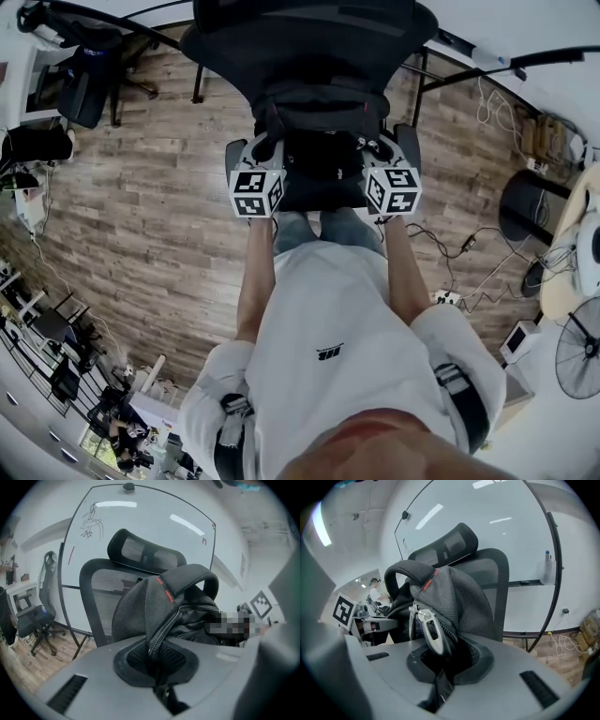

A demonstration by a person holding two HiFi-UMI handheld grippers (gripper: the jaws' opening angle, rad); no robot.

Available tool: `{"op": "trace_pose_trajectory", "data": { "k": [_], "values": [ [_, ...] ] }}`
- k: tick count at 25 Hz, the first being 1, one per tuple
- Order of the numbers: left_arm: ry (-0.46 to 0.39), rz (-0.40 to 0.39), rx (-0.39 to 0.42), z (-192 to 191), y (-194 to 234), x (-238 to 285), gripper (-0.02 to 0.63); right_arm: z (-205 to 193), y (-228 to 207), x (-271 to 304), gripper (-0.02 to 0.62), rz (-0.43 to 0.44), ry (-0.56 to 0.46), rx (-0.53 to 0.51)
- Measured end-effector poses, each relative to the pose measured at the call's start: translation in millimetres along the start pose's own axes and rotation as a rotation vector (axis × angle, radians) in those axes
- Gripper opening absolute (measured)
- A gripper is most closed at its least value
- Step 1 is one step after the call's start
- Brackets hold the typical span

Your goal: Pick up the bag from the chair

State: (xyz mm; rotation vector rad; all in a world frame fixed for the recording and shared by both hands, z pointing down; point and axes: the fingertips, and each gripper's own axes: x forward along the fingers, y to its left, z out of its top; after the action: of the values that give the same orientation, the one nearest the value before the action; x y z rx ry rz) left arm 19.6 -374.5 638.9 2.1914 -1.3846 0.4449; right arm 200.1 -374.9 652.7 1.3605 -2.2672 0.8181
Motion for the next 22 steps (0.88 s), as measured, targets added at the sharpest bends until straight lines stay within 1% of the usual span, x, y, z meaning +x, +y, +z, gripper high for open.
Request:
{"op": "trace_pose_trajectory", "data": {
  "k": [10, 17, 22],
  "values": [
    [-0.07, -0.002, 0.034, 48.3, -13.7, -31.0, 0.017, 46.7, 15.8, -32.4, 0.008, 0.027, -0.056, -0.048],
    [-0.156, 0.011, 0.065, 86.7, -30.9, -64.4, 0.017, 82.9, 30.0, -66.5, 0.008, 0.059, -0.132, -0.069],
    [-0.217, 0.03, 0.082, 115.8, -44.2, -86.0, 0.017, 113.1, 37.5, -88.7, 0.008, 0.089, -0.191, -0.103]
  ]
}}
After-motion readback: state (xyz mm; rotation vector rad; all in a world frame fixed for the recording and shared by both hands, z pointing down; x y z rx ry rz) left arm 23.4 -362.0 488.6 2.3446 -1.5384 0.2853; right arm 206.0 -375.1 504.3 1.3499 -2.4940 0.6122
